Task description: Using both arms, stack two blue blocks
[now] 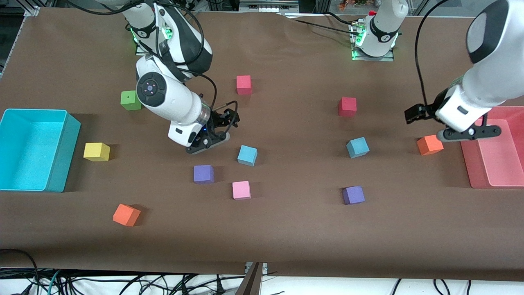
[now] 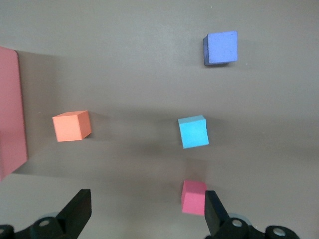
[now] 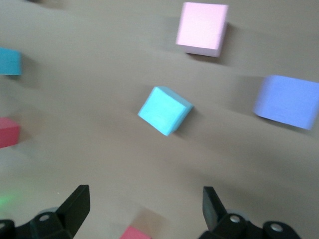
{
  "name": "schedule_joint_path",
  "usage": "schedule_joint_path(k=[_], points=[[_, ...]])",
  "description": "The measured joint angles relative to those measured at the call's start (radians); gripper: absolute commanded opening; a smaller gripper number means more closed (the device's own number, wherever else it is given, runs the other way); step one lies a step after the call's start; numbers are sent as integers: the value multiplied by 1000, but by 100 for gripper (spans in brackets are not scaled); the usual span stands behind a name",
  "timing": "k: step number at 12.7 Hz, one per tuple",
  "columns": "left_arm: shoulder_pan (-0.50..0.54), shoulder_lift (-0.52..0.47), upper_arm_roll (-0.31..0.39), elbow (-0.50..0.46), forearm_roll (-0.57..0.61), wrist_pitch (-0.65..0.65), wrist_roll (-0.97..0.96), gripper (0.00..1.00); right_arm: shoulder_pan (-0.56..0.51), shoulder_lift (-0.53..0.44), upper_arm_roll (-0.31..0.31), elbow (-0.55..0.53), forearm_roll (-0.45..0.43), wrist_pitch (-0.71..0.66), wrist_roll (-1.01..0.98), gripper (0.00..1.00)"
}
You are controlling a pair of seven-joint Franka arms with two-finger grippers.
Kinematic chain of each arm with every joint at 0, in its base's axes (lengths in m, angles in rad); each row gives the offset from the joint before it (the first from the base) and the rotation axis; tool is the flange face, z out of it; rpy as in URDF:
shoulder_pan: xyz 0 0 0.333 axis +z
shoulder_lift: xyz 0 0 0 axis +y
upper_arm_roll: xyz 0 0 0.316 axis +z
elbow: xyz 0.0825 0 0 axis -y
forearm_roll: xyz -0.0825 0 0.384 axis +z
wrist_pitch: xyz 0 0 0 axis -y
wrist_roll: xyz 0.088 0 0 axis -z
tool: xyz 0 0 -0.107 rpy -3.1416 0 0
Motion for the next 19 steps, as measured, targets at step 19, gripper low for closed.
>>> schedule_joint_path(k=[19], points=[[-82, 341, -5, -345, -72, 687, -170, 100, 74, 269, 3, -176, 1570, 528, -2075, 100]])
